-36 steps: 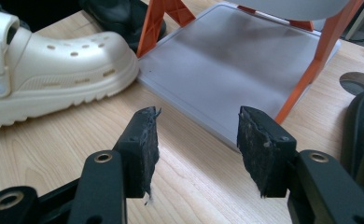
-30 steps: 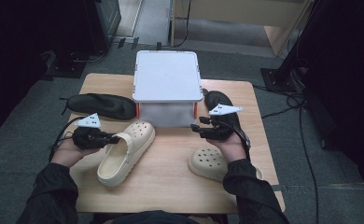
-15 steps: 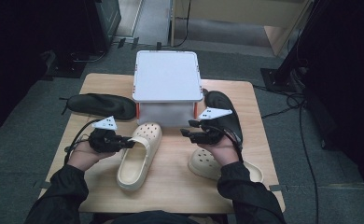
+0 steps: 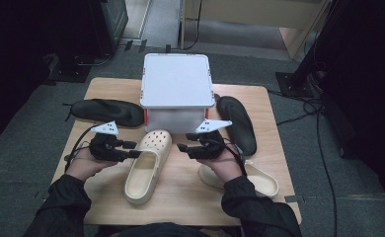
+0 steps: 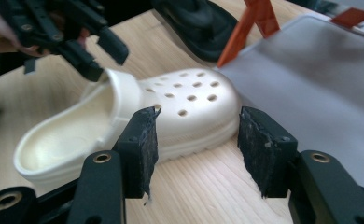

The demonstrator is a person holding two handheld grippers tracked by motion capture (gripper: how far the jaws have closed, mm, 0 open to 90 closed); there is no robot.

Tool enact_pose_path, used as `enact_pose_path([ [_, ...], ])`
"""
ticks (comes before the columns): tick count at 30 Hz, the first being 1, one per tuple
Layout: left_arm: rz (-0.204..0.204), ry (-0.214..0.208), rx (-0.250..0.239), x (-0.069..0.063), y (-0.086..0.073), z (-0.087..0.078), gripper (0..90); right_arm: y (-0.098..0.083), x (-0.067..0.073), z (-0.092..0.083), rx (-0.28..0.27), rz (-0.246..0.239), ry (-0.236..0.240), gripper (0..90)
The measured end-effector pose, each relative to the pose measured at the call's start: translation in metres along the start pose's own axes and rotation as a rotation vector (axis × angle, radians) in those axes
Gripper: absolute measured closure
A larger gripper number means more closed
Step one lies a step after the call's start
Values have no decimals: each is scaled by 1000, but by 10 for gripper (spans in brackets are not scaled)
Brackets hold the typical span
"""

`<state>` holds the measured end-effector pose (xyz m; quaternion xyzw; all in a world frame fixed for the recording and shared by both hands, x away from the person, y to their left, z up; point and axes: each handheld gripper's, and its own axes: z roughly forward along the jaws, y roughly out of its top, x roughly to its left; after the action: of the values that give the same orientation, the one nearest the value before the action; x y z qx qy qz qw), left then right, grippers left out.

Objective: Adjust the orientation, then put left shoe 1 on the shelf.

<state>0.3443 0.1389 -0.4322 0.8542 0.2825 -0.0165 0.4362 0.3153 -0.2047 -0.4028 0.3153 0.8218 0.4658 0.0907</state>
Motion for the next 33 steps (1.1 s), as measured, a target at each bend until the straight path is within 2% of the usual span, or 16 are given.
enact_pose_path([
  [3, -12, -5, -11, 3, 2, -2, 534, 1, 5, 2, -7, -2, 14, 475],
  [9, -25, 6, -28, 9, 13, -4, 530, 2, 22, 23, 4, -3, 58, 468],
  [12, -45, 4, -40, 16, 18, -6, 538, 3, 30, 34, 14, 0, 72, 452],
  [15, -53, 11, -49, 21, 20, -6, 544, 1, 37, 46, 34, -24, 73, 427],
  [21, -59, 26, -72, 25, 22, -6, 541, -2, 46, 64, 67, 6, 84, 411],
  [24, -66, 25, -78, 28, 23, -7, 537, -6, 55, 80, 95, 19, 85, 374],
  [28, -64, 27, -78, 29, 23, -8, 535, -9, 58, 87, 73, -15, 18, 370],
  [31, -64, 30, -78, 30, 24, -8, 535, -15, 56, 91, 89, -23, -40, 374],
  [32, -66, 30, -80, 30, 24, -8, 535, -17, 55, 92, 96, -25, -54, 363],
  [33, -68, 30, -79, 30, 24, -9, 535, -20, 53, 92, 85, -4, -42, 364],
])
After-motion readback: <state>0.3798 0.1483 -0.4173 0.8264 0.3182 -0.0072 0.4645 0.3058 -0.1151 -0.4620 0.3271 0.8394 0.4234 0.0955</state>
